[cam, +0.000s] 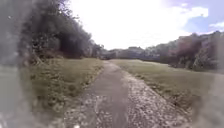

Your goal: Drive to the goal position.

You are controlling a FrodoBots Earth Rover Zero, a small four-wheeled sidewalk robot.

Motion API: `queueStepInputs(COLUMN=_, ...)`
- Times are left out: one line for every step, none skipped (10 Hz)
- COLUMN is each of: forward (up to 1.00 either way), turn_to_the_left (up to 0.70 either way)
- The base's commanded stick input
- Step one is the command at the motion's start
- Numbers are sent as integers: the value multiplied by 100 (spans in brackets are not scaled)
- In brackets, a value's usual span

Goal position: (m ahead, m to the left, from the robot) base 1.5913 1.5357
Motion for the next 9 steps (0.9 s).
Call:
queueStepInputs(forward=100, turn_to_the_left=-11)
queueStepInputs(forward=100, turn_to_the_left=-28)
queueStepInputs(forward=100, turn_to_the_left=-17)
queueStepInputs(forward=100, turn_to_the_left=-6)
queueStepInputs(forward=100, turn_to_the_left=0)
queueStepInputs(forward=100, turn_to_the_left=0)
queueStepInputs(forward=100, turn_to_the_left=0)
queueStepInputs(forward=100, turn_to_the_left=0)
queueStepInputs(forward=100, turn_to_the_left=0)
